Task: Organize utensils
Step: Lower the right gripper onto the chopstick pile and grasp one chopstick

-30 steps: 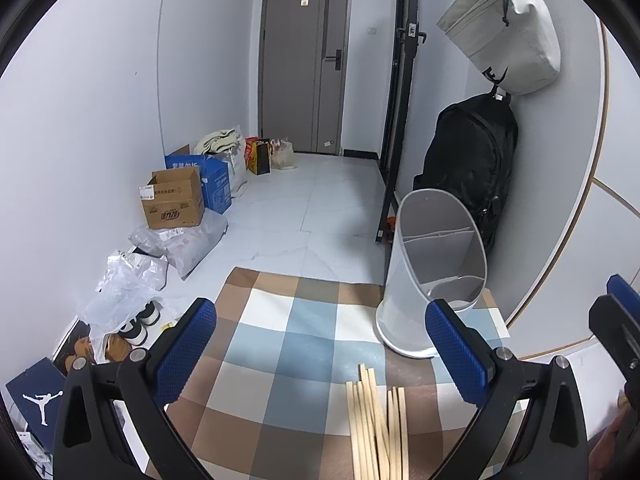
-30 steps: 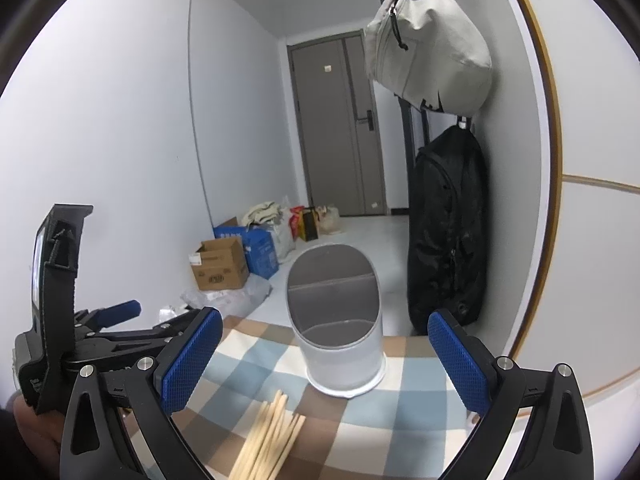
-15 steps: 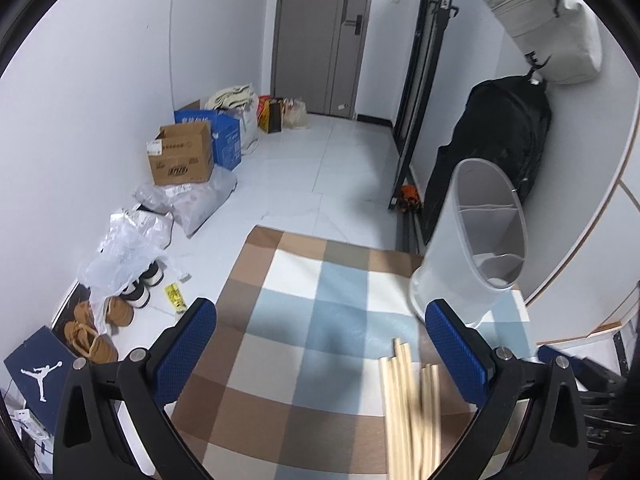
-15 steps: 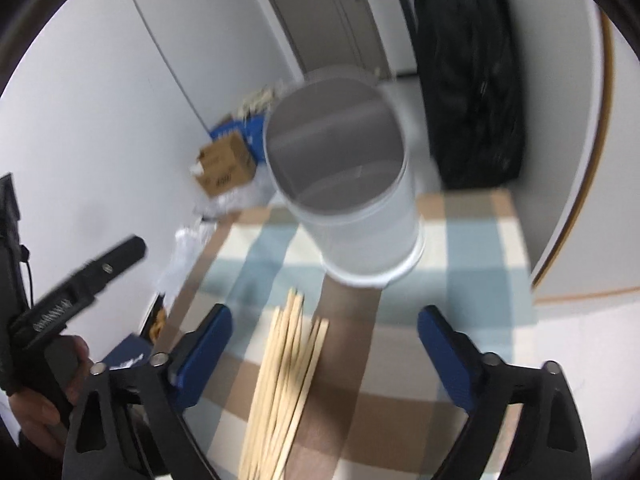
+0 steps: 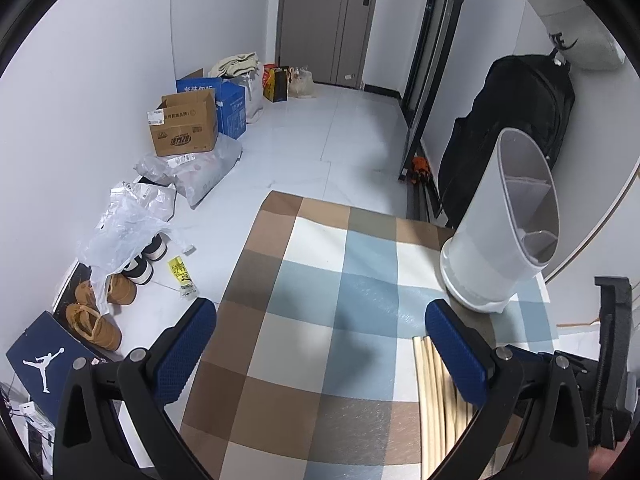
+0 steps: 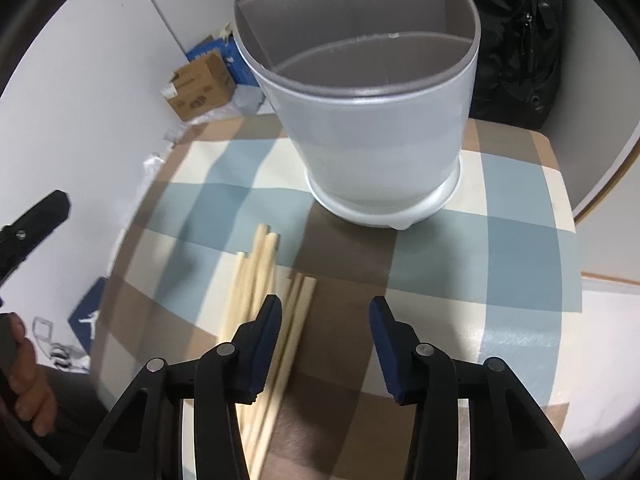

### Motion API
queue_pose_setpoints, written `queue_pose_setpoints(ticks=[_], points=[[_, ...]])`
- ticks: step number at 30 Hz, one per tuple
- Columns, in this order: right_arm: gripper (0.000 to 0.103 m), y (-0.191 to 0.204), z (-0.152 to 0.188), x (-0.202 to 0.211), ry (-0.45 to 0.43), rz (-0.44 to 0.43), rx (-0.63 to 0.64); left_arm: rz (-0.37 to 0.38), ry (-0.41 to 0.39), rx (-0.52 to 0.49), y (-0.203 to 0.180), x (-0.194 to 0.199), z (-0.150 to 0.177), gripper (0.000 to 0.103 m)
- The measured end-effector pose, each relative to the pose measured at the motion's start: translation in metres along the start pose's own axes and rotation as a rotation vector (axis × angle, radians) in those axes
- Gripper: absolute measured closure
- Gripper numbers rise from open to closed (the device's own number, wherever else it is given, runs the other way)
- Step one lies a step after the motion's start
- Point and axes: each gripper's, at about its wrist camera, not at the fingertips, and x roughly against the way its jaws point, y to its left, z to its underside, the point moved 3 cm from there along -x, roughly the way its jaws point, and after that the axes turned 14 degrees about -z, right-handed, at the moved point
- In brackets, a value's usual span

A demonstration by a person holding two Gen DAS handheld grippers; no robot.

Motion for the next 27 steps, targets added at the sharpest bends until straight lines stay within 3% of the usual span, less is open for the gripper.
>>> queue_pose_setpoints(ticks=[8, 14, 27], points=[[0.069, -0.001, -0.007, -0.017, 0.039, 0.065, 0.024, -0.013, 0.033, -0.015, 0.003, -0.006, 0.003, 0.001], [0.072, 0.003, -0.009, -0.017, 0.039, 0.054, 0.026, -0.012, 0.054, 0.003, 0.009, -0.011, 0.003, 0.001], [0.073, 0.030, -0.010, -0.038, 0.090, 0.183, 0.203, -0.017, 0.041, -0.012, 0.007, -0.009, 0.001, 0.001]])
